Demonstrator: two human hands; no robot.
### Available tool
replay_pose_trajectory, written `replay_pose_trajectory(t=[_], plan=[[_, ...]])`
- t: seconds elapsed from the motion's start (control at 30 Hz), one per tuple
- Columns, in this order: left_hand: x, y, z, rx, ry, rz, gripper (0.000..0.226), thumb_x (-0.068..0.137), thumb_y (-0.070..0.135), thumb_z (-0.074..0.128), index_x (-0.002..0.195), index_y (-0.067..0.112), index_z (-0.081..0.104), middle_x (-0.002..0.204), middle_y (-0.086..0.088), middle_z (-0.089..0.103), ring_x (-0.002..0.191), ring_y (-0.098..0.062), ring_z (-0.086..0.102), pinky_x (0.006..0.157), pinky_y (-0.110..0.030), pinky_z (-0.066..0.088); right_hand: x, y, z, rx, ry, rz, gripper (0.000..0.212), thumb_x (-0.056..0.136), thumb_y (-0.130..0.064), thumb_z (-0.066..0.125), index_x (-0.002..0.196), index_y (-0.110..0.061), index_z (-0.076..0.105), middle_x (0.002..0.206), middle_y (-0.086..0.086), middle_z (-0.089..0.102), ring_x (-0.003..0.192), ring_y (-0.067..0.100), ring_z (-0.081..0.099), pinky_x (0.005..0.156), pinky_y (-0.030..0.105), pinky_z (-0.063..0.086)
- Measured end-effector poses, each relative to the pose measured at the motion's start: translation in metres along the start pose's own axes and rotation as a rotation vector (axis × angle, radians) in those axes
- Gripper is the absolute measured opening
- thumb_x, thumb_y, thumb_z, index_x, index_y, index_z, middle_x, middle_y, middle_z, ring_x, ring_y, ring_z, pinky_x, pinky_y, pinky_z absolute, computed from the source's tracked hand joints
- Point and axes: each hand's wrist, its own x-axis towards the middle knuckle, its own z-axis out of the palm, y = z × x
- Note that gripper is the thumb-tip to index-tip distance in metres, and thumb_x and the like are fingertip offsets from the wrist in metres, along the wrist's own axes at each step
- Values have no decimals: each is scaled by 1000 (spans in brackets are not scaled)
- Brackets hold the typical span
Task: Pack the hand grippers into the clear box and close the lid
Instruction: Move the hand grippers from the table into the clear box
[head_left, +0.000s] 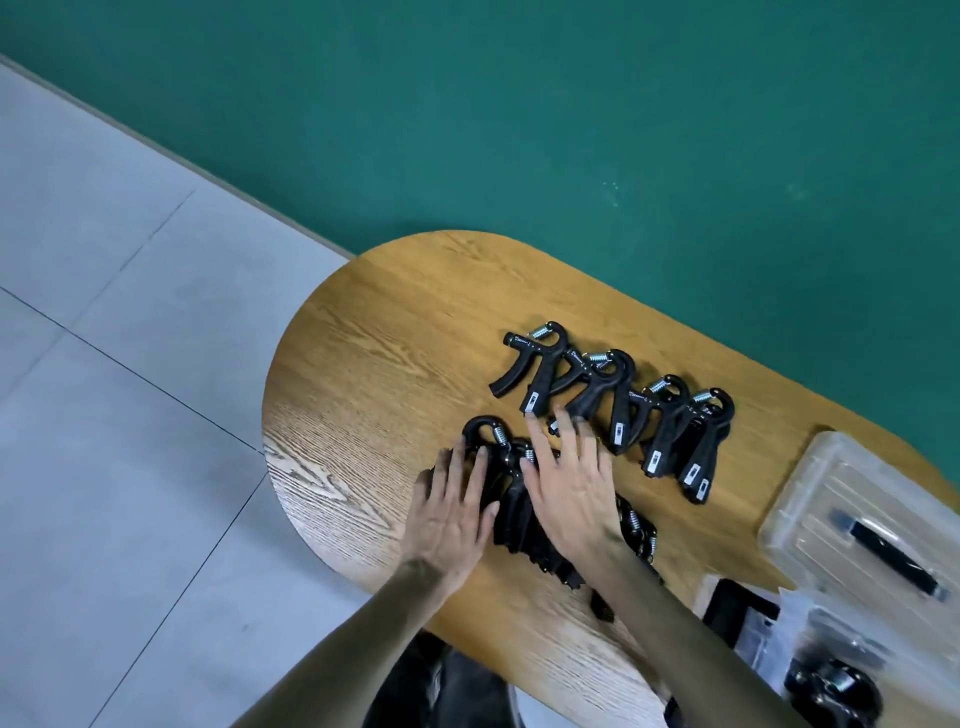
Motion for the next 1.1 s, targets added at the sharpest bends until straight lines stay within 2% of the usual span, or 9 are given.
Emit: replay_pose_trajectory(t=[0.1,0.2,0.43,0.53,0.7,0.8,0.93,1.1], plan=[[22,-3,10,-32,-23,-4,69,105,56,4,150,21,-36,162,-17,-30,155,-33,-5,125,-51,9,33,0,12,8,30,-7,58,107,-44,33,158,-20,25,159,19,31,137,41,40,100,54,46],[39,-7,21,-73,7,-10,70,106,57,5,151,23,-35,164,-15,-27,155,-32,-1,123,-53,9,66,-2,20,13,58,-4,59,107,-47,28,159,-20,22,161,20,28,142,42,35,105,55,42],[51,-8,43,-163,29,-25,68,101,53,3,155,25,-29,165,-10,-29,155,-34,9,120,-55,23,128,-6,36,81,139,28,62,105,-49,30,160,-21,21,167,20,12,151,48,13,117,62,26],[53,-6,44,-182,33,-40,71,99,53,3,154,24,-30,163,-9,-33,153,-36,14,117,-54,27,142,-7,46,74,124,69,65,103,-53,29,161,-24,19,169,19,3,152,50,4,120,65,18],[55,-2,40,-166,63,-29,75,104,48,19,155,21,-29,162,-12,-36,130,-32,39,104,-49,39,153,-6,45,59,73,106,71,98,-54,38,160,-25,20,168,19,-3,149,57,-7,120,68,15],[56,-3,37,-164,60,-24,76,105,47,20,154,20,-31,161,-13,-37,127,-31,41,104,-49,39,160,-13,39,90,59,142,77,91,-51,49,158,-25,24,169,18,-4,148,57,-12,120,68,13],[56,-5,37,-169,70,-14,76,104,48,21,155,21,-29,161,-12,-37,123,-30,42,103,-49,39,168,-19,40,125,63,191,71,90,-48,56,153,-25,32,168,19,4,147,60,-8,118,69,18],[60,-8,42,-172,140,-7,77,102,49,26,160,20,-15,165,-13,-27,105,-27,48,93,-46,42,170,-21,44,174,78,208,61,91,-32,61,148,-26,39,169,16,4,145,63,-7,116,72,20]])
